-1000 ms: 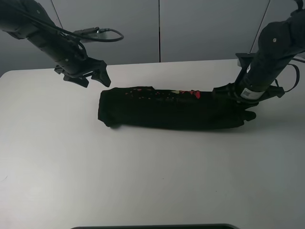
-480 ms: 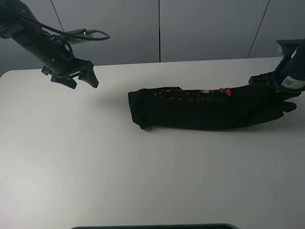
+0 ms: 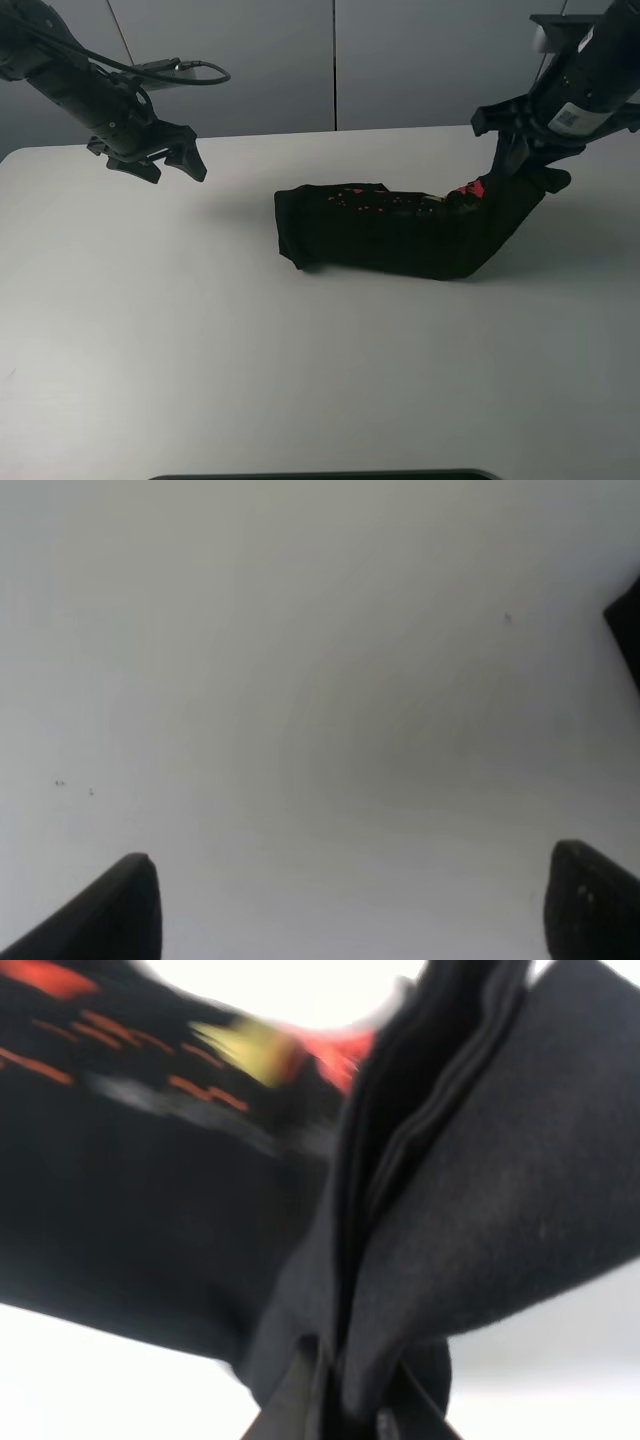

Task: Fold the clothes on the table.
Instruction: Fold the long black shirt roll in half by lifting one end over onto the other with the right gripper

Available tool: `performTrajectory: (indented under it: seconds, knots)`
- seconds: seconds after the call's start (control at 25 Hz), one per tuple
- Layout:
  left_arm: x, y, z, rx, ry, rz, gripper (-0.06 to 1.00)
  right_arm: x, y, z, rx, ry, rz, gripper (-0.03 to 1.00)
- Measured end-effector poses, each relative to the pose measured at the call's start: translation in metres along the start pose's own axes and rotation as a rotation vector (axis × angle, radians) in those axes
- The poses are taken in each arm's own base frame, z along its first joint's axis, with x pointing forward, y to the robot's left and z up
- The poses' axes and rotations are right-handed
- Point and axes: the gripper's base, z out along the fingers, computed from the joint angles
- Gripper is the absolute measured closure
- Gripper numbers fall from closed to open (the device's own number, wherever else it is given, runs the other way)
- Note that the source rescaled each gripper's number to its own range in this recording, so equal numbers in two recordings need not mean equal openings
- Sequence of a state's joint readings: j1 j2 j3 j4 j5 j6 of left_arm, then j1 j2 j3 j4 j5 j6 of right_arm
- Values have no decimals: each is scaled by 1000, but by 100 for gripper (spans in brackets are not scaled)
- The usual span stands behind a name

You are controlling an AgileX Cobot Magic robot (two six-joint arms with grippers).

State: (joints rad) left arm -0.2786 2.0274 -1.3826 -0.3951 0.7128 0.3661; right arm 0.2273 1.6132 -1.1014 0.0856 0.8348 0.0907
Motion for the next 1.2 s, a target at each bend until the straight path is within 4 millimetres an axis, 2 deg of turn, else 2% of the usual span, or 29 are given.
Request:
performTrajectory:
  seconds: [0.16,0.28,0.44,0.52,0.68,1.0,1.2]
  knots:
    - [0,0,0,0,-1,0,-5,-22,24,-17,-160,-66,15,94]
    - [0,0,0,0,-1,0,-5,-34,36,-14,-264,-62,29,94]
    - [0,0,0,-1,-2,0,-5,-37,58,5,-333,-28,17,94]
    - [0,0,0,-1,-2,0,-5,-34,76,16,-355,-13,-6,94]
    - [0,0,0,-1,-2,0,-5,-29,104,45,-372,-4,-25,94]
    - [0,0,0,-1,-3,0,-5,-23,124,111,-383,30,61,94]
    - [0,0,0,-2,-4,0,-5,-19,142,122,-442,8,79,94]
